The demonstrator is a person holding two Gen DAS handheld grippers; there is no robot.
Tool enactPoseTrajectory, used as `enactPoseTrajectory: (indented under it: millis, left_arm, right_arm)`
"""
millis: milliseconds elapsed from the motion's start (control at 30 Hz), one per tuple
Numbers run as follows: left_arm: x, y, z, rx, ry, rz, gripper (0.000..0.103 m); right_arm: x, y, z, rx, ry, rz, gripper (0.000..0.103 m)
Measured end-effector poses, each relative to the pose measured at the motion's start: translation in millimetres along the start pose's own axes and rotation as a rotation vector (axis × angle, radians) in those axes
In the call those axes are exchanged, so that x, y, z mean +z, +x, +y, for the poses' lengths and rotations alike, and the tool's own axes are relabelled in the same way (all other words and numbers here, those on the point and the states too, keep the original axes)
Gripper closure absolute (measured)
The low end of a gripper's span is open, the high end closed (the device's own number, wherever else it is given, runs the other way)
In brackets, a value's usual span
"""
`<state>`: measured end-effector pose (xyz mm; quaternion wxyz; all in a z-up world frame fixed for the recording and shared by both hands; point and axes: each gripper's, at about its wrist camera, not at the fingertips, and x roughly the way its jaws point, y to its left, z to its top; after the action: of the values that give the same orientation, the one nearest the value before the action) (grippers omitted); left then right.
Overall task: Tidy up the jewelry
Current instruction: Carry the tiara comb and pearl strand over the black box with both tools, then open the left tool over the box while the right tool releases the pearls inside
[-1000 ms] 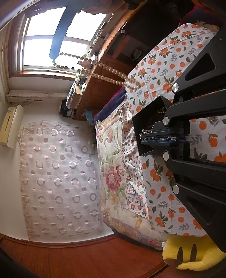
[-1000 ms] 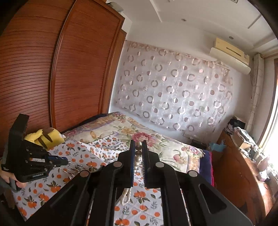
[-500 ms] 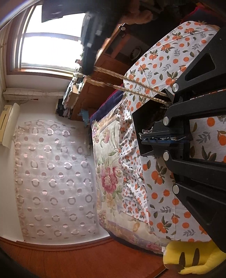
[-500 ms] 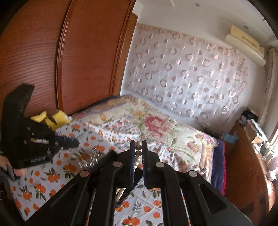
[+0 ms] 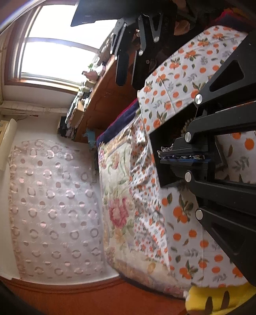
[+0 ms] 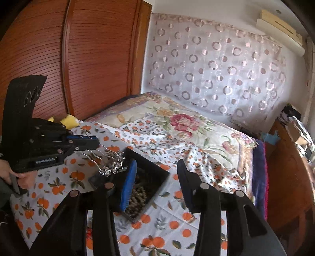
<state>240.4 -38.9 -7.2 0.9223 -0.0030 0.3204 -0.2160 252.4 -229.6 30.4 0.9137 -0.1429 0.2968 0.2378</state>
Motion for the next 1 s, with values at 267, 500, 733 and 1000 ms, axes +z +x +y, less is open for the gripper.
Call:
enactPoseTrajectory:
  millis: [267,500,733,1000]
  left_arm:
    - [-9.2,39.0,-16.9,-0.091,-0.010,0.090,0.102]
    - [-12.8,61.7,-21.8,-0.104,0.000,0.152,0.101]
    - [-8.7,55.8,-18.0,-0.001,0.031,0.129,0.055]
    - [-16.9,10.4,-15.5,0.084,0.049,0.059,0.044]
  right_arm:
    - [-26.5,6.7,-22.1,-0.034,0.049,0.041,0.058]
    - [-35.2,8.6,-26.5,-0.036,0.064,0.047,0.058]
    - [-42.0,7.4,-24.2,-0.025,0.064,0.046,0.058]
    - [-69.4,0.4,3.6,0.021,0.111,0.061,0.051]
